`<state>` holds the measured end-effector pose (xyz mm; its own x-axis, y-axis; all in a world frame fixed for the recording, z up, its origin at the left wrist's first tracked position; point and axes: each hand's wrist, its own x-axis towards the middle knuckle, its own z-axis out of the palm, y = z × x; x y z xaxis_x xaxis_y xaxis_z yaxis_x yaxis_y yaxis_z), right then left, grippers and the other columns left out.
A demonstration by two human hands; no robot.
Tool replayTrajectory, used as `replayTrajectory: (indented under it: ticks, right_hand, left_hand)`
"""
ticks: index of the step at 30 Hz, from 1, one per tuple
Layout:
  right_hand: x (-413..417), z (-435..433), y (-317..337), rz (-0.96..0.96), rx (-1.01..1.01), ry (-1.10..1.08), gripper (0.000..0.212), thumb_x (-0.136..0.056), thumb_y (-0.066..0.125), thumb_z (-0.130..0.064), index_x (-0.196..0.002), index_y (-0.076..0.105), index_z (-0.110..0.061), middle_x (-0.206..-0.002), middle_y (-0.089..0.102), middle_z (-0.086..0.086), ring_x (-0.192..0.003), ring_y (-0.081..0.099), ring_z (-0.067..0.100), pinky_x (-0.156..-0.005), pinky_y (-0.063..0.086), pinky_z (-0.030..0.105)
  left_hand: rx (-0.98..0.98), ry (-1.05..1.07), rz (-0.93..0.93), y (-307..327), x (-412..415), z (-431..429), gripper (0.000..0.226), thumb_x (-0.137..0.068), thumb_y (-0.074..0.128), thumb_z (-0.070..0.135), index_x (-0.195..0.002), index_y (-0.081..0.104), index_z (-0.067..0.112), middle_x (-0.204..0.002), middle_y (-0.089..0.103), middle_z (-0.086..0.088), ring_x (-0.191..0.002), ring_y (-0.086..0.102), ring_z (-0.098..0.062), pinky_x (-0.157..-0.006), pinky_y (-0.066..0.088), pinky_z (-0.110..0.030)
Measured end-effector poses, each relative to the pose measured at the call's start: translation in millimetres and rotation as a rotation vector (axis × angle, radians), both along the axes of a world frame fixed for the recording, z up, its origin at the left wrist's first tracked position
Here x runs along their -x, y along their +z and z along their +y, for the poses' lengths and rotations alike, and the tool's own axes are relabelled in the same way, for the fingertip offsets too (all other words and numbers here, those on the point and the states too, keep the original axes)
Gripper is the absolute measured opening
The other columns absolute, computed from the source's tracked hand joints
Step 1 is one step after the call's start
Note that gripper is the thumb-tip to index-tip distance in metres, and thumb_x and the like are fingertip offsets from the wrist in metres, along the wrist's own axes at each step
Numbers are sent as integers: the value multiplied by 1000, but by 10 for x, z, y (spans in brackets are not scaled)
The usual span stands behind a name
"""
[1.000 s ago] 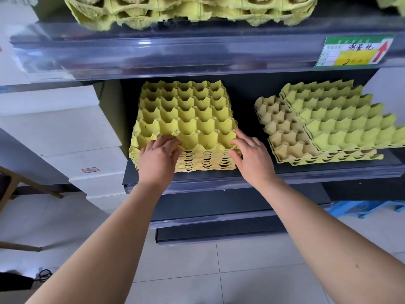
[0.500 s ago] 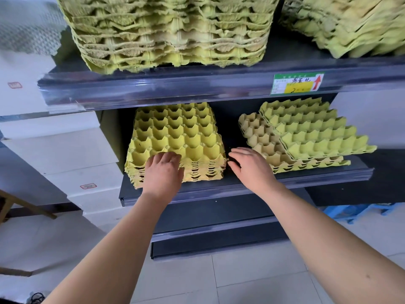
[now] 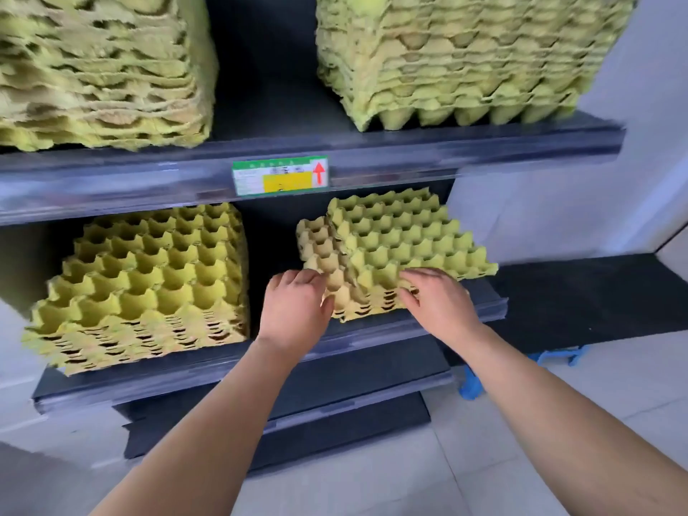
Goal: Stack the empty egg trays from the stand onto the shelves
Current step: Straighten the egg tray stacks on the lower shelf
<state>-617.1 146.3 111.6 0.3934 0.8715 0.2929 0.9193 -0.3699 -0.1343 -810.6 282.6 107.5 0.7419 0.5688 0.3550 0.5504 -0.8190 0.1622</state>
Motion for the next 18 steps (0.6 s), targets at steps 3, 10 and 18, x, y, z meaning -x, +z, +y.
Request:
replayTrajectory:
  ticks: [3,10,18]
  right_hand:
    - [-608,-193,-23,33,35,-33,34,-89,58,-34,-112,63,-9,-107,68,6,-98,61,28,-75,50,34]
    - [-1548,-293,-182,124,217,-104,75,-82,57,-59,-138,41,-10,-141,42,14,-131,37,31,-106,31,40]
    - [-1908,-205,-240,596,286,-156,107,-67,71,-63,-150,14,-26,-146,28,16,-133,35,32,-109,32,41]
  left_hand:
    - [128,32,35,-63,-498,-256,41,-91,57,36,-127,59,15,-125,62,-4,-111,56,-31,-96,39,-41]
    - [390,251,199,-250,-1160,-406,81,-90,49,58,-153,15,22,-151,33,-7,-129,42,-32,-99,43,-40]
    - [656,361,86,-325,-1416,-363,93,-83,68,49,-152,9,28,-138,44,-15,-99,58,-28,-73,47,-34]
